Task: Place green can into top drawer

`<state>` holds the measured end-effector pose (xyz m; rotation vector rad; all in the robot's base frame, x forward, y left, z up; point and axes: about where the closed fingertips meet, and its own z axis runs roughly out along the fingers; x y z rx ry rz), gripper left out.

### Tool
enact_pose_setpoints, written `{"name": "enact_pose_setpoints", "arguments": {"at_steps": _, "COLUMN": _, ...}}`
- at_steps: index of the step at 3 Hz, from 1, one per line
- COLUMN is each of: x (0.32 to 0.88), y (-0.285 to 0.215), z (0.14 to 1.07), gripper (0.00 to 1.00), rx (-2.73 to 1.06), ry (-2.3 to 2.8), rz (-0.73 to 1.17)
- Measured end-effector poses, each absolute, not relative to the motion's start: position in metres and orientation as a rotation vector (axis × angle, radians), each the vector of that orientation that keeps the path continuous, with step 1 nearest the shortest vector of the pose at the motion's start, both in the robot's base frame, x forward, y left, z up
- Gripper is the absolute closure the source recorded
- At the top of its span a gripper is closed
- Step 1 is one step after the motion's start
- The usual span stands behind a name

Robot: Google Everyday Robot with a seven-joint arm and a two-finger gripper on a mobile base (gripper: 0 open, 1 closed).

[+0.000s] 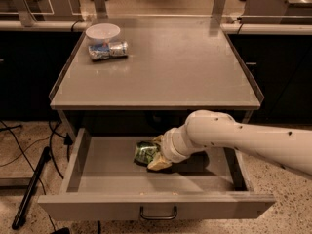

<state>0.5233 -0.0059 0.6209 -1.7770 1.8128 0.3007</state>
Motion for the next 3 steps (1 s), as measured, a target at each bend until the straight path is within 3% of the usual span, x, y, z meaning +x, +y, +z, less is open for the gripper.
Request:
{"name": "enact_pose_setpoints", "arguments": {"at_steps": 1, "x": 0.5233, "y": -0.0059, "z": 0.6208, "gripper": 0.11, "rx": -1.777, "ry": 1.813, "rz": 0.301}}
{"name": "enact_pose_setpoints", "arguments": {"at_steps": 2, "x": 0.5231, "y": -0.0055, "z": 0.6207, "gripper": 0.00, "rx": -1.778, "ry": 1.812, "rz": 0.301}}
{"name": "enact_pose_setpoints", "arguments": {"at_steps": 3, "x": 0.5231, "y": -0.0055, "z": 0.6207, "gripper": 0.00, "rx": -1.778, "ry": 1.812, "rz": 0.301}}
